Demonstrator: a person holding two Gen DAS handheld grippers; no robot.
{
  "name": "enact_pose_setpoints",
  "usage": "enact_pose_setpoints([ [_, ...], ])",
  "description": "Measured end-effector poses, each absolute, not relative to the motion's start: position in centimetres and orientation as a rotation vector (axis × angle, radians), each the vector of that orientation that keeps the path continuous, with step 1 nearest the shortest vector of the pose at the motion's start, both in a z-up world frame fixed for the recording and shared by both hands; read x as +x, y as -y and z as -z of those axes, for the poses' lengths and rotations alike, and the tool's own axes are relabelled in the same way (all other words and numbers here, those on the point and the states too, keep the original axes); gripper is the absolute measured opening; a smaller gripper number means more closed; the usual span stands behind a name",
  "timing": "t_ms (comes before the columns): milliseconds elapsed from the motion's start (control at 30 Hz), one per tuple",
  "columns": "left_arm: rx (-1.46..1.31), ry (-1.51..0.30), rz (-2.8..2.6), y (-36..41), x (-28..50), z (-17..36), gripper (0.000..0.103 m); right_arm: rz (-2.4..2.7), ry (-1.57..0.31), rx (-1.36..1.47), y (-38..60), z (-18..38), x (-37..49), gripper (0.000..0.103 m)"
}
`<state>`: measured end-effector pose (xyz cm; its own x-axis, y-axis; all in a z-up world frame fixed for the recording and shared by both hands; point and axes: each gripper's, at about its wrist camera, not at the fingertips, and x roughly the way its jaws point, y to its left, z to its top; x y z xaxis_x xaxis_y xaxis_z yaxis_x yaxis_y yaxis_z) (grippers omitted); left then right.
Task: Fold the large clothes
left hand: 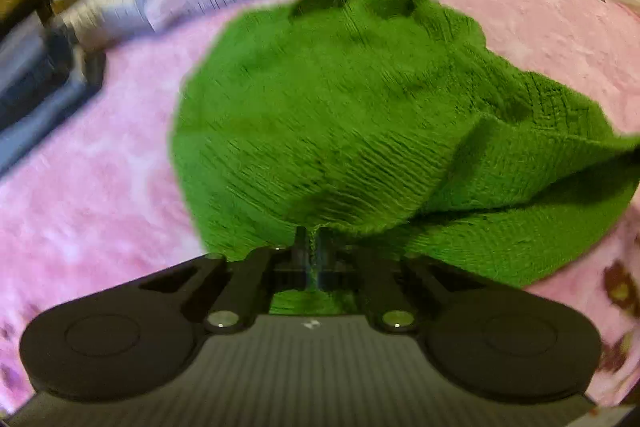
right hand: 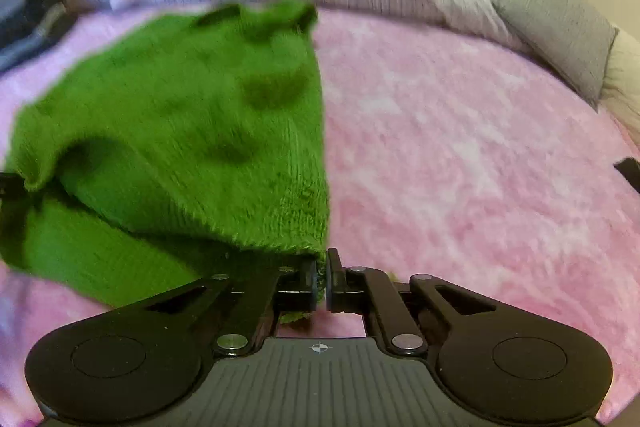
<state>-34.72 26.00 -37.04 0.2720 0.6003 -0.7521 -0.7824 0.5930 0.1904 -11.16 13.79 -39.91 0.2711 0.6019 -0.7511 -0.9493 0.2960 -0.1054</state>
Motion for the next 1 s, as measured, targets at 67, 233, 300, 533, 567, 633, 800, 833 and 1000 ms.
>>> enact_pose_setpoints([
  [67,-0.189,-0.855,-0.987,-25.0,-37.2,35.0,0.003,-1.148,-0.610,-0.626,-12.6,38.1,-11.5,0.000],
  [233,-0.167,-0.813,-0.996,-20.4,-45.2,29.8,0.002,-1.104,-0.686,-0.399,-6.3,33.1,-10.6,0.000],
  [300,-0.205,-0.895,-0.962,-18.8,-45.8,31.2,0.000,-1.040,-0.790,-0.374,-4.4,34.3,-10.6,0.000],
  [533,-0.336,-1.073,-0.972,-18.2,-45.5,37.7,0.007,-1.097,-0.566,-1.124,-4.2,42.3,-16.0,0.005],
  [567,-0.353,-1.062,-0.981,-18.5,-45.8,37.5,0.009,-1.136,-0.540,-1.087,-4.2,41.5,-16.3,0.010],
  [633,-0.363,-1.047,-0.993,-19.5,-46.1,36.6,0.010,-1.164,-0.570,-0.987,-4.9,40.0,-16.2,0.042],
  [800,-0.375,-0.957,-1.022,-24.0,-46.1,33.9,0.018,-1.239,-0.669,-0.750,-9.5,36.8,-15.5,0.047],
  [833,-0.395,-0.927,-1.021,-25.4,-46.0,33.5,0.020,-1.243,-0.700,-0.712,-10.8,36.5,-15.3,0.047],
  [1000,-0.495,-0.831,-0.998,-32.9,-44.2,33.0,0.021,-1.266,-0.781,-0.575,-16.7,35.0,-13.7,0.046],
])
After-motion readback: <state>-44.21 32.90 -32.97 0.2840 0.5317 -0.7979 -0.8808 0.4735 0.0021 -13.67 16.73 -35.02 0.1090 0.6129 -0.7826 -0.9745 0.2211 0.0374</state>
